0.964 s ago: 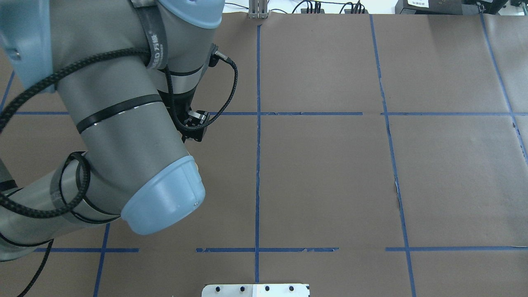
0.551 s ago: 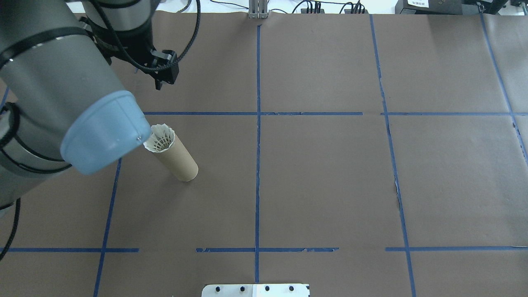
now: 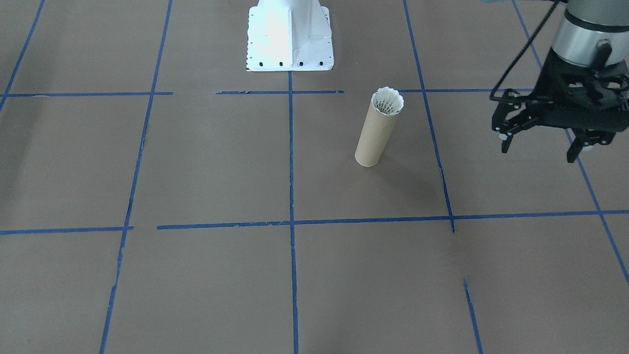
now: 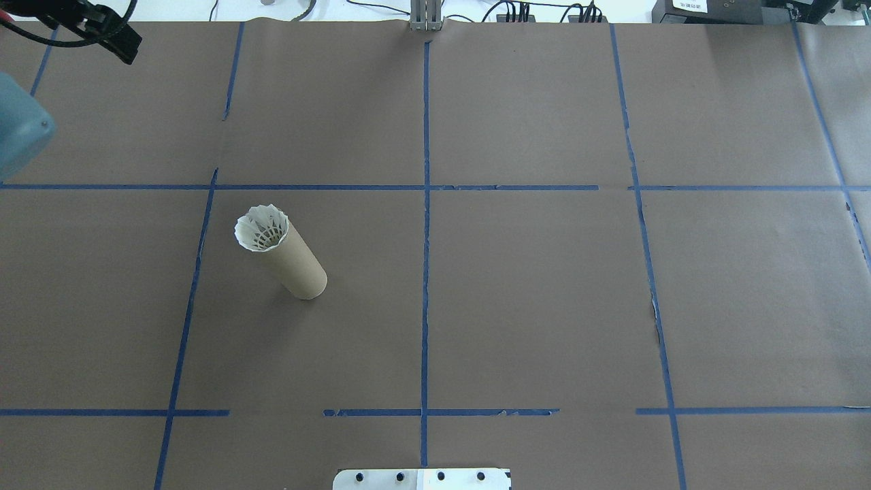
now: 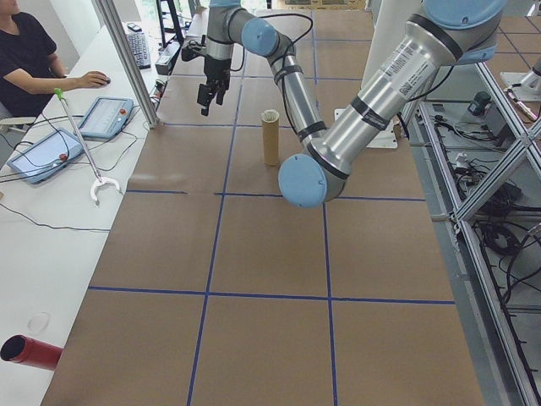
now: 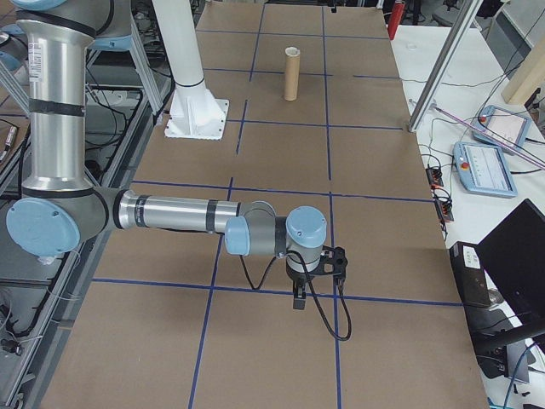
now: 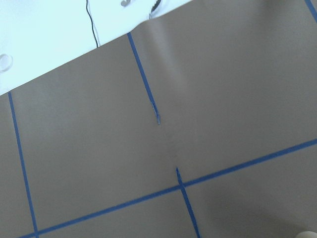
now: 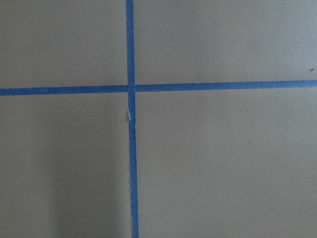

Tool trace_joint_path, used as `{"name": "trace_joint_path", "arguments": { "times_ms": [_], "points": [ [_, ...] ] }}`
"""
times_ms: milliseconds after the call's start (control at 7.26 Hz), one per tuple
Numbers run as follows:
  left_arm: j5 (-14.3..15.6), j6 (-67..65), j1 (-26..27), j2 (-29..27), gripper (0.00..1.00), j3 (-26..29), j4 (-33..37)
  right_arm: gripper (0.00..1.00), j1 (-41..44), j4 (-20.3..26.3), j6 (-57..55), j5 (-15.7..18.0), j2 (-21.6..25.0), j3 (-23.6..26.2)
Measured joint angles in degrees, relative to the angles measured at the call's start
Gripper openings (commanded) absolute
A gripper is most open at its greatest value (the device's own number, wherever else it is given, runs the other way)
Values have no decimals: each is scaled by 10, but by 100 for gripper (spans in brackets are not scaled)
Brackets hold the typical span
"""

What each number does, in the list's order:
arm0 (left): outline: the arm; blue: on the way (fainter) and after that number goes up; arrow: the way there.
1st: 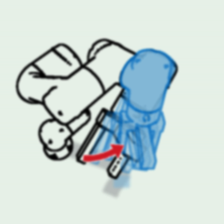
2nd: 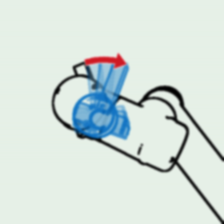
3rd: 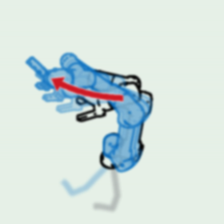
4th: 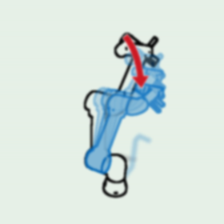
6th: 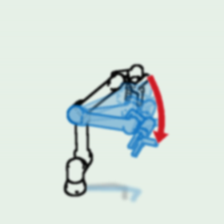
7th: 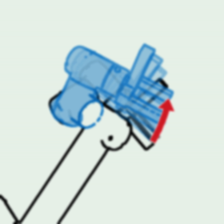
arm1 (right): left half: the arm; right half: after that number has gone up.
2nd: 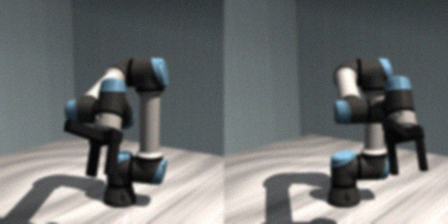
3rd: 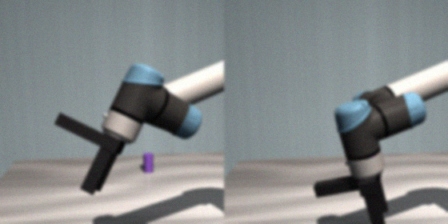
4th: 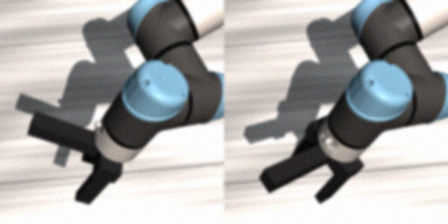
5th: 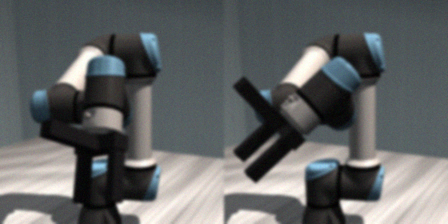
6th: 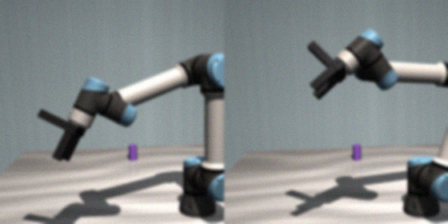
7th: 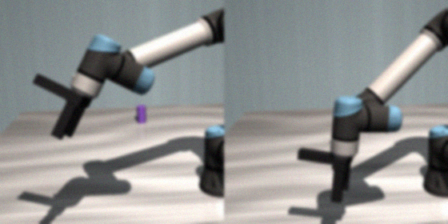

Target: Collect badminton balls into bucket

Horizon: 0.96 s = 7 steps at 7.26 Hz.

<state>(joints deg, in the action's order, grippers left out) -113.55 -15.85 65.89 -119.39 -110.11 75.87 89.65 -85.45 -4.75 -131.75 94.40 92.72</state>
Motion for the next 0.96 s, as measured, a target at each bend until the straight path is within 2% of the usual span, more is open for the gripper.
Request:
{"name": "trace_joint_path", "arguments": {
  "times_ms": [138, 275, 688, 964],
  "points": [
    [-17, 35, 26, 34, 100, 38, 63, 100, 0, 0, 0, 0, 0, 0],
    [-38, 66, 54, 59, 100, 65, 91, 100, 0, 0, 0, 0, 0, 0],
    [-106, 130, 143, 143, 100, 93, 99, 100, 0, 0, 0, 0, 0, 0],
    [-125, 215, 205, 207, 100, 102, 77, 100, 0, 0, 0, 0, 0, 0]
  ]
}}
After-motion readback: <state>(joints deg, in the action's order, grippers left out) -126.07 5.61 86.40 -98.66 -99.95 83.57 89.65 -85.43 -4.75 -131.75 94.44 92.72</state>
